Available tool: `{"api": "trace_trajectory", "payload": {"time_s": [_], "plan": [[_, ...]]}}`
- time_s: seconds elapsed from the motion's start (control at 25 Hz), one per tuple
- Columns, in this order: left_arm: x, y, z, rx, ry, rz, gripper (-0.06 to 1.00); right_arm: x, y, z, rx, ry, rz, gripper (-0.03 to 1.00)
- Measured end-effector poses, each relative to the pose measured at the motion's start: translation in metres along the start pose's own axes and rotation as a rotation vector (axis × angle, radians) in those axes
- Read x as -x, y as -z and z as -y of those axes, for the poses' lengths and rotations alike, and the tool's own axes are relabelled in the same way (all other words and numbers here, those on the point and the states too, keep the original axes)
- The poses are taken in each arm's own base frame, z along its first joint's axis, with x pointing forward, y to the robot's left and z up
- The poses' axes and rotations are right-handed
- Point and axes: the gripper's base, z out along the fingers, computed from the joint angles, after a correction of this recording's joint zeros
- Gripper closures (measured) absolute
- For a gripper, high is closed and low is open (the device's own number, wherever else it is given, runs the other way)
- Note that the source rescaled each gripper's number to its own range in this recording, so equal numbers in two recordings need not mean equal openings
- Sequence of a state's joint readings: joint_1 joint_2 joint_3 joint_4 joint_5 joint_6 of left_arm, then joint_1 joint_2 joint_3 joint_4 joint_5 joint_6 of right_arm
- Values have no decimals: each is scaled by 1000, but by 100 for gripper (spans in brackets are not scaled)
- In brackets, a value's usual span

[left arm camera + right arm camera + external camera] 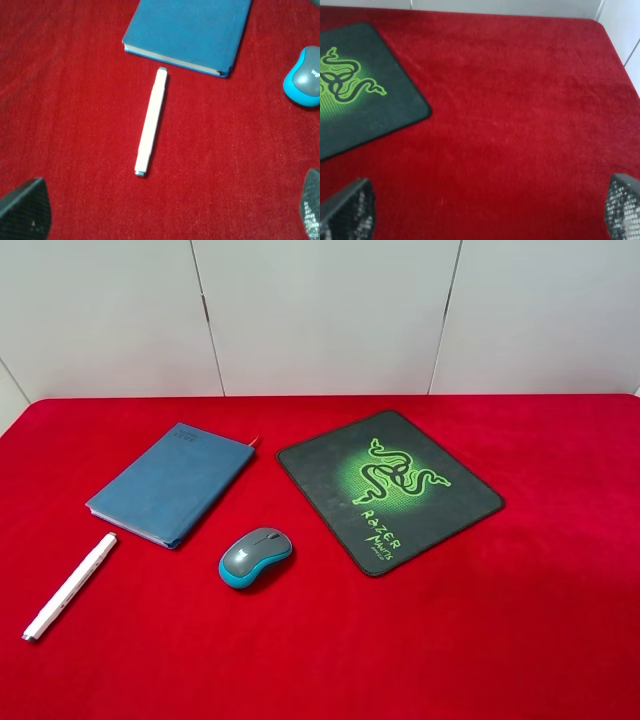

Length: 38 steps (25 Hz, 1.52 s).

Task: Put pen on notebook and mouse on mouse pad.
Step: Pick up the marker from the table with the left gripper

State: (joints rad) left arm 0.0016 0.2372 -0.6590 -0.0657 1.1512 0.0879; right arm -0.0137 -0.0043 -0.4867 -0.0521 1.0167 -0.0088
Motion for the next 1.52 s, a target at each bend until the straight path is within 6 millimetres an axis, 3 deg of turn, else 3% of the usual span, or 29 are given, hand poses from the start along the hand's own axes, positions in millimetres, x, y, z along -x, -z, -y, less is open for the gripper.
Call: {"api": "trace_trajectory", "payload": {"time_s": [0.28, 0.84, 1.24, 1.52], "plan": [[39, -22, -5, 0, 17, -174, -6, 0, 0, 0, 0, 0, 0, -3], [71, -93, -23, 68, -3, -424, -6, 0, 0, 0, 0, 0, 0, -3], [74, -170, -32, 64, -2, -577, -6, 0, 0, 0, 0, 0, 0, -3], [66, -217, -35, 49, 13, -663, -6, 0, 0, 0, 0, 0, 0, -3]]}}
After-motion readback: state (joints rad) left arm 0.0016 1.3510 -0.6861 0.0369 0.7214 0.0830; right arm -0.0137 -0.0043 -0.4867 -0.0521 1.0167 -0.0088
